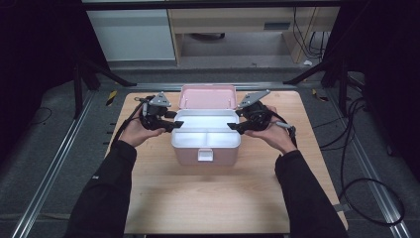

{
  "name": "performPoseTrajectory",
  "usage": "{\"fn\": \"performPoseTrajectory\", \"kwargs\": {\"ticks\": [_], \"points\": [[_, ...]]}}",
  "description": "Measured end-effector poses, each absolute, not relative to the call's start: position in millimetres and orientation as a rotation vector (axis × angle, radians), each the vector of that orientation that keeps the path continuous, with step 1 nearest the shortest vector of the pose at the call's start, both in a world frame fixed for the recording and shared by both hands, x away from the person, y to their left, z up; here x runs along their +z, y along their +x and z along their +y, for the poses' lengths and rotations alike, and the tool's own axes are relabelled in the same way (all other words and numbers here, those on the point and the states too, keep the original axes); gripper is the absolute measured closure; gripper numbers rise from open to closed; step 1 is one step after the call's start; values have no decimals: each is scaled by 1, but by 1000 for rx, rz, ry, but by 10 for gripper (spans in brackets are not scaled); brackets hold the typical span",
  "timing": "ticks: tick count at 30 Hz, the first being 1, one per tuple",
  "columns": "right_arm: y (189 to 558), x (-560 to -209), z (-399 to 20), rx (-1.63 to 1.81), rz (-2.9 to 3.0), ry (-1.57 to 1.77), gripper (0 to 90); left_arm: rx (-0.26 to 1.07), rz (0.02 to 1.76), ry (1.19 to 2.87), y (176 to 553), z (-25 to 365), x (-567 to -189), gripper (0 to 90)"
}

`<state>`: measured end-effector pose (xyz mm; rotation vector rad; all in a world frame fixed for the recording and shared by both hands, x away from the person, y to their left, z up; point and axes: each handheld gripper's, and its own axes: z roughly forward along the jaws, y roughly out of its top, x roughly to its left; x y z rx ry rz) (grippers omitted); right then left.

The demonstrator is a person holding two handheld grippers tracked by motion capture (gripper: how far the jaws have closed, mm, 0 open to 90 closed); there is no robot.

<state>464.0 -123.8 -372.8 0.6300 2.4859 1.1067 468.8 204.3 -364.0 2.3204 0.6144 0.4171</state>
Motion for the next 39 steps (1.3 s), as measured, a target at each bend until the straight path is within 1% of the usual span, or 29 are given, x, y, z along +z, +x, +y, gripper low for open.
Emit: {"fn": "performPoseTrajectory", "kwargs": {"ticks": [6, 9, 12, 16, 18, 25, 29, 31, 34, 39], "points": [[479, -368, -117, 1002, 2635, 479, 462, 377, 479, 2477, 476, 195, -364, 540], [485, -371, -112, 929, 2711, 427, 472, 386, 408, 2561, 478, 187, -367, 539], [488, -376, -106, 849, 2758, 383, 497, 364, 375, 2611, 483, 182, -368, 549], [491, -381, -100, 768, 2803, 347, 534, 322, 371, 2652, 490, 178, -370, 570], [492, -384, -97, 730, 2828, 337, 548, 320, 363, 2700, 493, 176, -372, 582], [501, -390, -91, 651, 2874, 337, 615, 288, 345, 2741, 501, 171, -375, 621], [506, -393, -87, 621, 2915, 339, 649, 244, 319, 2753, 502, 171, -378, 655], [508, -392, -87, 612, 2921, 336, 691, 231, 306, 2770, 501, 169, -381, 676], [511, -392, -87, 611, 2928, 333, 722, 216, 302, 2784, 502, 166, -384, 685], [512, -390, -84, 544, 2937, 298, 738, 197, 309, 2790, 506, 167, -385, 726]]}}
